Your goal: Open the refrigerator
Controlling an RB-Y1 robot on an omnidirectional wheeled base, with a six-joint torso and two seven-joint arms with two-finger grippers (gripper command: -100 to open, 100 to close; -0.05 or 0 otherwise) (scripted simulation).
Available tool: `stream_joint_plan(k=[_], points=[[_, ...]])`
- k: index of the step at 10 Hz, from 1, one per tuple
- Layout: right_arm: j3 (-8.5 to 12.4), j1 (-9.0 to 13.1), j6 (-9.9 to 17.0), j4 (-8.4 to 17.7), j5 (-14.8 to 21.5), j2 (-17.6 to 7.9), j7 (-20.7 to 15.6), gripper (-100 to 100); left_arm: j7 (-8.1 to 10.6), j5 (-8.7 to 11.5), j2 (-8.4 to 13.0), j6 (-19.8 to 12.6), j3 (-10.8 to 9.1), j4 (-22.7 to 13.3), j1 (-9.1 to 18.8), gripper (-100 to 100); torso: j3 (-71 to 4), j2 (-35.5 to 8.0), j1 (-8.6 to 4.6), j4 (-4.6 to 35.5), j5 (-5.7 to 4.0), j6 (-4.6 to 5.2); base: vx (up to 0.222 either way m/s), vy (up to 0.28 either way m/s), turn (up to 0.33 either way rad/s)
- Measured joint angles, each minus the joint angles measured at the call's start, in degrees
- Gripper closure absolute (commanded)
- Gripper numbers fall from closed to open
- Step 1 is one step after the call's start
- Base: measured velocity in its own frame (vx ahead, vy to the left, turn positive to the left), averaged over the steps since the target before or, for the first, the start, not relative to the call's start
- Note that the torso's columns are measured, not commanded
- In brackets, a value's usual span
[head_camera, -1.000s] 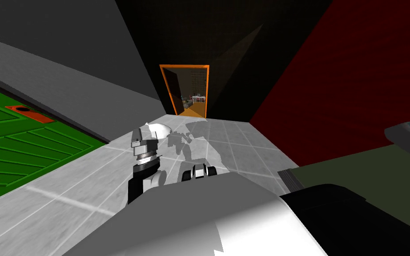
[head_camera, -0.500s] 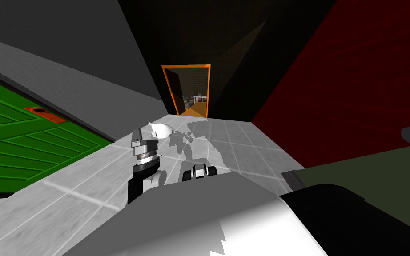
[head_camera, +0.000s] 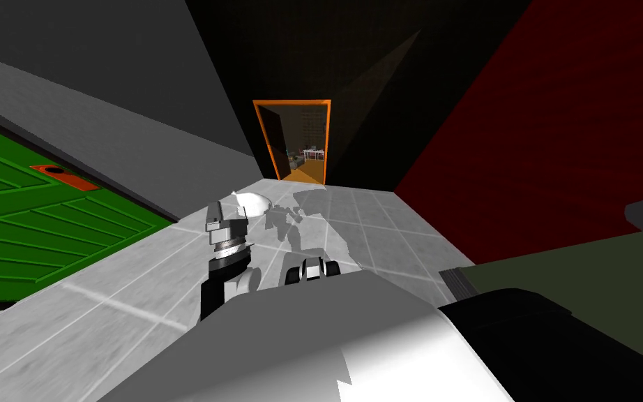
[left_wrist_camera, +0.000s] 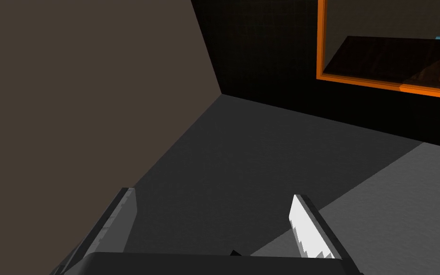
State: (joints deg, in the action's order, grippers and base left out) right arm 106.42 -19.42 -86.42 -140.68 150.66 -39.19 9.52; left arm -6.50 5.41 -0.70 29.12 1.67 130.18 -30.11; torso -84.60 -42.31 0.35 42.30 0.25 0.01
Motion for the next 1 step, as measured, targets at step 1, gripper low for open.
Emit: stream_joint_plan(k=[1], points=[[-0.02,0.0,-0.05,0.06,0.0,0.05,0.0,0,0.0,0.0,0.0,0.0,0.0,0.0,0.0,0,0.01,0.0,-0.04,0.0,-0.03,0.0,0.0,0.0,0.0]])
